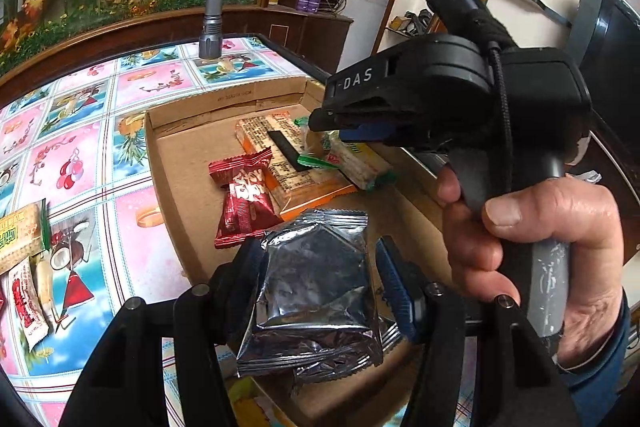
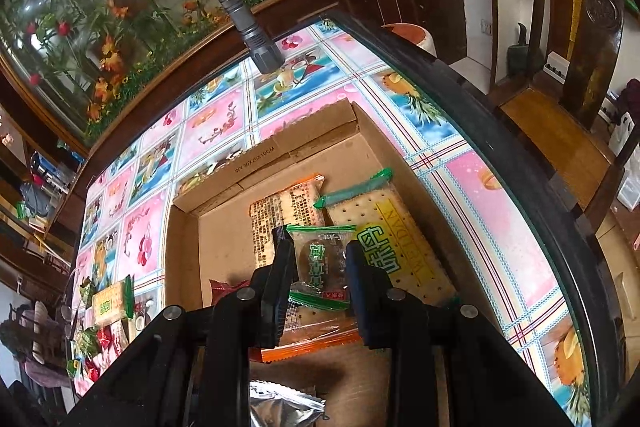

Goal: Organize snacks
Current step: 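Carry the foil packet and green snack into the box and open both grippers, then withdraw both grippers and grasp a red-and-white packet with the left gripper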

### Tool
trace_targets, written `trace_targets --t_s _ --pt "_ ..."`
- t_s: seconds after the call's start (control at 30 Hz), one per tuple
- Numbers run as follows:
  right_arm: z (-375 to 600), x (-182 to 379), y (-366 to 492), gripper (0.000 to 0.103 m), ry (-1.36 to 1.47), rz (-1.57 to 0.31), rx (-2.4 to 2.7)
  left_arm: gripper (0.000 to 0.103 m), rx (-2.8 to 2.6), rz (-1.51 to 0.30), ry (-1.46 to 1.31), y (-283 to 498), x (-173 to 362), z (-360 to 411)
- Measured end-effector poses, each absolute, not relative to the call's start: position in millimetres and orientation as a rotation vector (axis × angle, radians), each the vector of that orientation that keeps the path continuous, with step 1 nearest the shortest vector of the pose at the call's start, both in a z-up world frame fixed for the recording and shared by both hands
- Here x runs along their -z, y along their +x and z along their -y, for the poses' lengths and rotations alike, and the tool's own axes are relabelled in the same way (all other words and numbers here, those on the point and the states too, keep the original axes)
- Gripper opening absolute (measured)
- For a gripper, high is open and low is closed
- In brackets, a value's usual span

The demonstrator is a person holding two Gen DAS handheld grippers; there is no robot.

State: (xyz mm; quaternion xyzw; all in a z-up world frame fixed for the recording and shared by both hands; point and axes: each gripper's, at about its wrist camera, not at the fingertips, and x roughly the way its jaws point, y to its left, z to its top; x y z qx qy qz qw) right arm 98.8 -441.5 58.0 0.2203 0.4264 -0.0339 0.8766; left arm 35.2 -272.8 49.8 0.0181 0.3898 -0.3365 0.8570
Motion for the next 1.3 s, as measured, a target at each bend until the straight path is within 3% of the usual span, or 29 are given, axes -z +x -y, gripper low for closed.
trace_targets --t_s 0.37,1.3 --pt "442 -63 97 0.030 0.460 -0.866 0.078 0.059 0.841 -0.808 -0.019 23 -69 256" --pt "377 -85 86 0.030 0.344 -0.750 -0.181 0.059 0.365 -0.874 -0.240 67 -57 57"
